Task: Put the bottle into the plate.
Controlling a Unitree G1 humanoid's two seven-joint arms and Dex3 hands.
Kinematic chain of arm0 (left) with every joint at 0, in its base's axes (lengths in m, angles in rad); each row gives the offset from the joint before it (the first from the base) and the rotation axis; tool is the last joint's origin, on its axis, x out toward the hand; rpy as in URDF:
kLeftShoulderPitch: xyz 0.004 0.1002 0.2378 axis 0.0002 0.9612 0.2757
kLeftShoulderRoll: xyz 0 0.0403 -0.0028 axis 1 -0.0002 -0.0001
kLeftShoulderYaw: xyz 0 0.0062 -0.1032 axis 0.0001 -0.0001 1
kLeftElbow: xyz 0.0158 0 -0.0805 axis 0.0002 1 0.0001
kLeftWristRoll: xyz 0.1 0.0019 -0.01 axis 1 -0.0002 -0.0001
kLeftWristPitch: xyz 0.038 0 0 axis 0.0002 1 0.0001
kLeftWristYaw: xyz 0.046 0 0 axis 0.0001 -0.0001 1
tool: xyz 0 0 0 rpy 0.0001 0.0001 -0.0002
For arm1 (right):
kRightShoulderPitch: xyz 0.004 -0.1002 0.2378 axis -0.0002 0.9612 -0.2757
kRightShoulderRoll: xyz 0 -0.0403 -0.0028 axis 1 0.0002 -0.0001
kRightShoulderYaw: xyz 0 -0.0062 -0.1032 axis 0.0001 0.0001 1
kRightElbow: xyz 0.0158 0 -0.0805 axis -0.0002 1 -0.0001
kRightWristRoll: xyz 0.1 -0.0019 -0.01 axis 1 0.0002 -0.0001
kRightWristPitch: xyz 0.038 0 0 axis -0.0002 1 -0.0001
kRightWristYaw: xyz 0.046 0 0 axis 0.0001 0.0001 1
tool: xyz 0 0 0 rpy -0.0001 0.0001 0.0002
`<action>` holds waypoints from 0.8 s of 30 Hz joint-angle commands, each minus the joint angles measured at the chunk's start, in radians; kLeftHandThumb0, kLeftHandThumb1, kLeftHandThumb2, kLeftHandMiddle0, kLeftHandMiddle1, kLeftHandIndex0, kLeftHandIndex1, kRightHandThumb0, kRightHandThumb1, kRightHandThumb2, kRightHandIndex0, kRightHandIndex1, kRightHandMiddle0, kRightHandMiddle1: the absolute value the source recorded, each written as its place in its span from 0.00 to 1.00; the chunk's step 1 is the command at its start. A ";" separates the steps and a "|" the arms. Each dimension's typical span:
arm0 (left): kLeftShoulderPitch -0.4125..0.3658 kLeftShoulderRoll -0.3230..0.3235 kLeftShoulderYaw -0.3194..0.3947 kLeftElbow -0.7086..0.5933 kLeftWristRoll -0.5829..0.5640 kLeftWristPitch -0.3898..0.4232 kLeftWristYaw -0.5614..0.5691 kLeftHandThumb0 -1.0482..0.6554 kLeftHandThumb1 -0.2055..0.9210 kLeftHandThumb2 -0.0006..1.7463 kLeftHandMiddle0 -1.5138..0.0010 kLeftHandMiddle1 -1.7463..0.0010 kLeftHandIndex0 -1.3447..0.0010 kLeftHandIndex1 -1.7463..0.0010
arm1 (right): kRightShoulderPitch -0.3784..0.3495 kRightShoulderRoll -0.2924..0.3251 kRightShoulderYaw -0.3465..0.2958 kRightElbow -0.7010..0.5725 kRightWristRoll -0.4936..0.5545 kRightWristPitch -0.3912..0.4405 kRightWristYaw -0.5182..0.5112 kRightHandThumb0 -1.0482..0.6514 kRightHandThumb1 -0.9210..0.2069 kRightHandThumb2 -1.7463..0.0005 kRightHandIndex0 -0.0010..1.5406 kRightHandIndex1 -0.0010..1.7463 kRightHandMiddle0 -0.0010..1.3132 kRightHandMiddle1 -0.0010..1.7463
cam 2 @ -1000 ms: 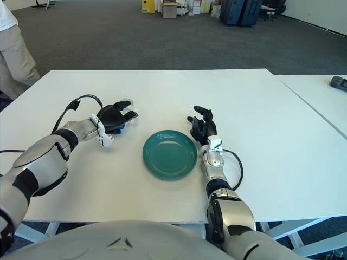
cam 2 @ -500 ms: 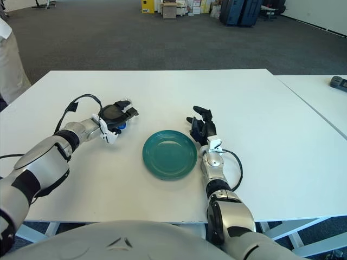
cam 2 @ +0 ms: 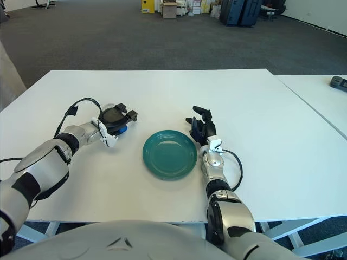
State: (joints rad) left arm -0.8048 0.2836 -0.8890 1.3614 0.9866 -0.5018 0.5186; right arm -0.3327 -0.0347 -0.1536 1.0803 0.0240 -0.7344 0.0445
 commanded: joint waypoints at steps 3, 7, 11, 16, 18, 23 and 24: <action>0.018 0.002 0.015 0.010 -0.007 -0.007 0.001 0.63 0.60 0.61 0.61 0.11 0.82 0.00 | 0.128 0.044 -0.011 0.060 0.028 0.029 0.030 0.19 0.00 0.48 0.29 0.39 0.00 0.59; 0.019 0.001 0.022 0.008 -0.009 -0.013 0.009 0.62 0.54 0.68 0.59 0.07 0.77 0.00 | 0.127 0.044 -0.016 0.061 0.029 0.031 0.042 0.19 0.00 0.48 0.30 0.39 0.00 0.60; 0.017 0.000 0.025 0.005 -0.006 -0.015 0.019 0.61 0.47 0.75 0.58 0.02 0.73 0.00 | 0.127 0.044 -0.019 0.062 0.028 0.032 0.048 0.18 0.00 0.47 0.30 0.39 0.00 0.61; 0.017 -0.002 0.009 -0.001 0.018 0.006 0.094 0.61 0.40 0.80 0.56 0.00 0.66 0.01 | 0.125 0.044 -0.024 0.066 0.032 0.029 0.064 0.17 0.00 0.46 0.31 0.39 0.00 0.61; 0.018 -0.002 0.000 -0.003 0.033 0.018 0.137 0.61 0.37 0.82 0.55 0.00 0.65 0.01 | 0.124 0.044 -0.026 0.068 0.033 0.030 0.068 0.16 0.00 0.46 0.31 0.39 0.00 0.62; 0.017 -0.001 -0.029 -0.003 0.073 0.047 0.235 0.61 0.33 0.85 0.53 0.02 0.62 0.00 | 0.121 0.046 -0.031 0.071 0.037 0.039 0.077 0.15 0.00 0.45 0.32 0.39 0.01 0.62; 0.016 -0.001 -0.034 -0.002 0.079 0.053 0.250 0.61 0.33 0.85 0.52 0.02 0.62 0.00 | 0.121 0.046 -0.032 0.072 0.038 0.039 0.078 0.15 0.00 0.45 0.32 0.39 0.01 0.62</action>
State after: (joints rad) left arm -0.7762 0.2785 -0.9107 1.3610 1.0446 -0.4754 0.7151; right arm -0.3327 -0.0345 -0.1729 1.0799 0.0316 -0.7307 0.1172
